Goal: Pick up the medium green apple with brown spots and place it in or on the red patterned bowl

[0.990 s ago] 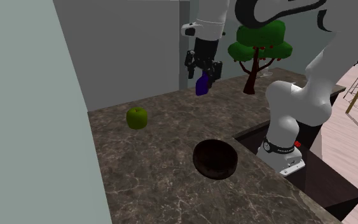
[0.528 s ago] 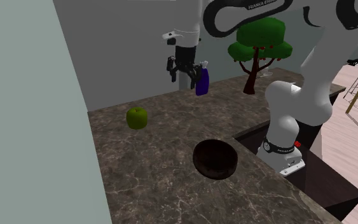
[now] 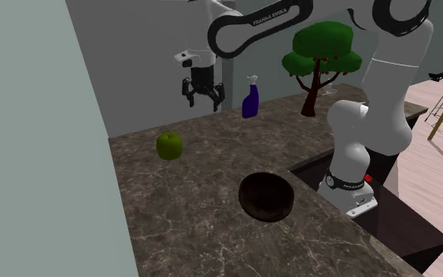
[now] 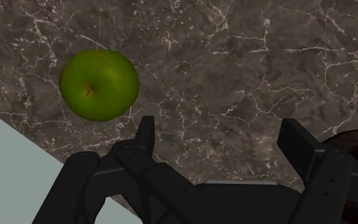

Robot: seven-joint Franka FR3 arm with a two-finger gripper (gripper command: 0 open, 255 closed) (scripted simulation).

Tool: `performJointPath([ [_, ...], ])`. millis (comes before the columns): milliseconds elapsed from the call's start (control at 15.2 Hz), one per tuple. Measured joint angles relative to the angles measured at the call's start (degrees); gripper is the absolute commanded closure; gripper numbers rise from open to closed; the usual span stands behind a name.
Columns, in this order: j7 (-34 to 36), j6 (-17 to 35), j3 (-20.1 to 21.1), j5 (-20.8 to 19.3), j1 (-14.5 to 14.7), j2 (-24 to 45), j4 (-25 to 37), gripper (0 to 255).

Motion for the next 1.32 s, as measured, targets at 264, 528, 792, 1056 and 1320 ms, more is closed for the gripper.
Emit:
performJointPath([
  [264,-12.3,1.8,-2.2,5.3,-0.8,11.1,7.4,0],
  [528,-23.8,1.1,-1.6,10.8,-3.9,22.8,17.8,0],
  [792,-32.7,-0.5,0.7,14.3,-7.8,33.1,28.4,0],
  [1056,-36.1,-0.6,2.1,15.6,-9.6,38.3,33.1,0],
  [1320,-36.6,1.7,2.3,16.0,-10.0,39.2,31.7,0],
])
